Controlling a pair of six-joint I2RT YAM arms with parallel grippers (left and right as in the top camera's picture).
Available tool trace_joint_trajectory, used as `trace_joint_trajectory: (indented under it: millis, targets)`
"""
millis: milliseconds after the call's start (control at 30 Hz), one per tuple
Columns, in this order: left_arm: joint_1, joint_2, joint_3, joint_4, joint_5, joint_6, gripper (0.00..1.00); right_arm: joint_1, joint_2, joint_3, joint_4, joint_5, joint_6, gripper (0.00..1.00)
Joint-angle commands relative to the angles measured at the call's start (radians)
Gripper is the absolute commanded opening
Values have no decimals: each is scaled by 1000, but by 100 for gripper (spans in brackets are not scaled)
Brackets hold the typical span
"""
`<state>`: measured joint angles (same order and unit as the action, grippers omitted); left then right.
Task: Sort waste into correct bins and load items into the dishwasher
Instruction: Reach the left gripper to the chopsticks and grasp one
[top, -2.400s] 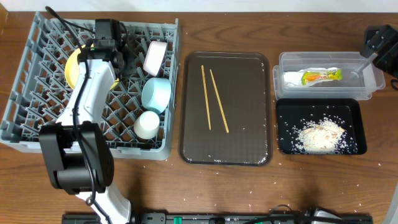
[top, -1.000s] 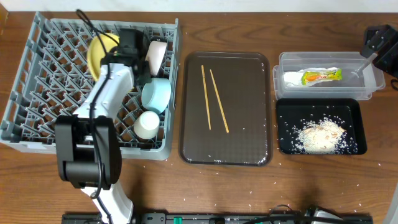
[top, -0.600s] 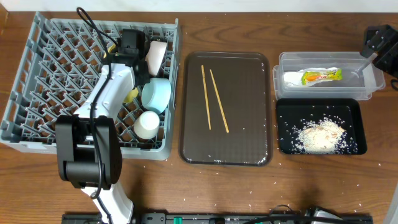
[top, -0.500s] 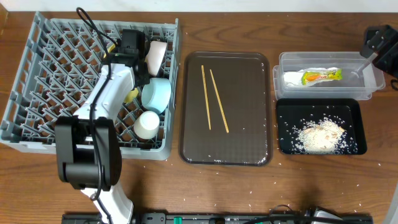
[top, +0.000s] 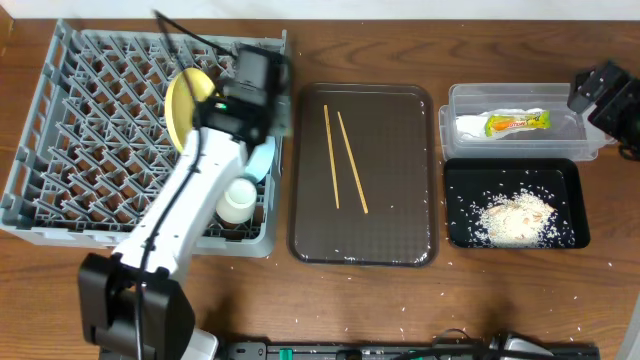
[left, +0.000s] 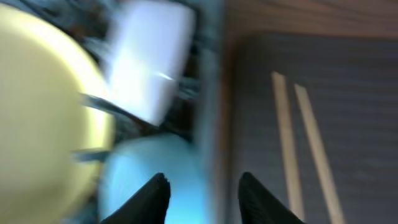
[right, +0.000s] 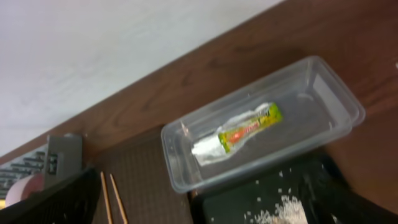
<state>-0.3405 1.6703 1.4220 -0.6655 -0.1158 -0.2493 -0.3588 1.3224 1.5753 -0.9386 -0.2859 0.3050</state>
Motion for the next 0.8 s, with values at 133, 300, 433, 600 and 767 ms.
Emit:
trace_joint_trajectory:
  millis: [133, 300, 433, 600, 767]
  targets:
    - [-136, 110, 4, 3, 101, -297, 40, -3, 0, 0, -70, 5, 9, 99]
    - [-189, 220, 5, 69, 72, -305, 41, -3, 0, 0, -77, 5, 9, 99]
    - [-166, 304, 25, 70, 140, -309, 41, -3, 0, 0, -77, 5, 9, 99]
    - [-142, 408, 96, 43, 238, -287, 41, -4, 0, 0, -77, 5, 9, 99]
    - [-157, 491, 191, -20, 243, -253, 41, -3, 0, 0, -77, 5, 9, 99]
